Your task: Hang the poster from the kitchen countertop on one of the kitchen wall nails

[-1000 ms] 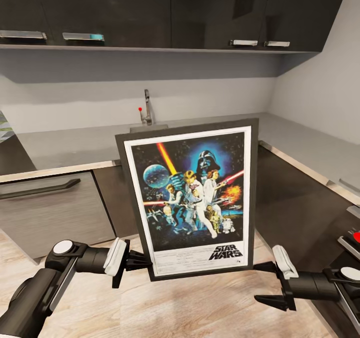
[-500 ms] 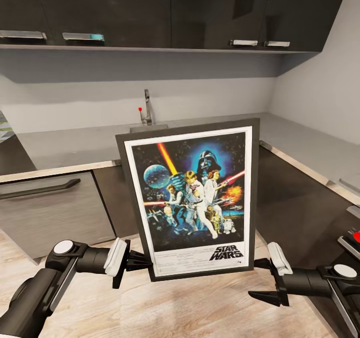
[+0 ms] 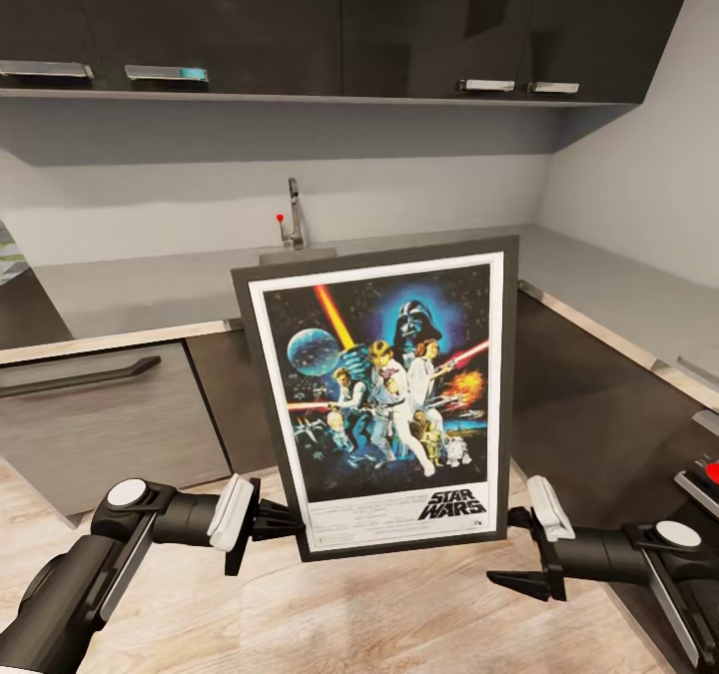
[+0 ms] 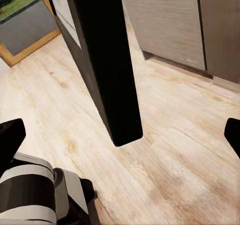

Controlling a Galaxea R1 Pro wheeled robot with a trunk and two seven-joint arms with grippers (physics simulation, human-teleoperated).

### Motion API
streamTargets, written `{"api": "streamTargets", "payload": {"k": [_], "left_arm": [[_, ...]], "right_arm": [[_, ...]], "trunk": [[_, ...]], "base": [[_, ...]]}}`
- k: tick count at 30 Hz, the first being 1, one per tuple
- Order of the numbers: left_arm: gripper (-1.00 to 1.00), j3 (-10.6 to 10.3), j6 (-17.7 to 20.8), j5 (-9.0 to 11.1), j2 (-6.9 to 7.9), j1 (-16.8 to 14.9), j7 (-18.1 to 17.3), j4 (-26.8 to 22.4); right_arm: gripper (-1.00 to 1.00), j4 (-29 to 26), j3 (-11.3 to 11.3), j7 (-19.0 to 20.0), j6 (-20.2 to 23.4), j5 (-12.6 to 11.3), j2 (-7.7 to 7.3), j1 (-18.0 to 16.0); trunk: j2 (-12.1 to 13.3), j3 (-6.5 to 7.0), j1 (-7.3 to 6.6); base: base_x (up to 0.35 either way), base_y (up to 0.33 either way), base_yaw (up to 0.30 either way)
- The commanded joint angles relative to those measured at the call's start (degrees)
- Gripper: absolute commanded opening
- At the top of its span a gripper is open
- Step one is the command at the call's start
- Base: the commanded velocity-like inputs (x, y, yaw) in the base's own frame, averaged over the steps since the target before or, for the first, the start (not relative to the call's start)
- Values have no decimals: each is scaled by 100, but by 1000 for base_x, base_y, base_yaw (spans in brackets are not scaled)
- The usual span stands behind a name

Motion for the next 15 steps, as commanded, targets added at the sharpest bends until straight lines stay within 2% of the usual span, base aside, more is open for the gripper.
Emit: {"api": "streamTargets", "payload": {"k": [1, 8, 15], "left_arm": [[-100, -10, 43, 17, 5, -4, -4, -2], [-100, -6, 43, -7, 10, -4, 3, -1], [-100, 14, 48, -168, 14, -4, 5, 0]], "right_arm": [[100, -1, -2, 21, 58, -4, 7, -7], [100, 2, -2, 26, 43, -4, 41, -25], [100, 2, -2, 29, 41, -2, 44, -24]], "trunk": [[-3, -5, 0], [-3, -5, 0], [-3, -5, 0]], "base": [[0, 0, 0], [0, 0, 0], [0, 0, 0]]}}
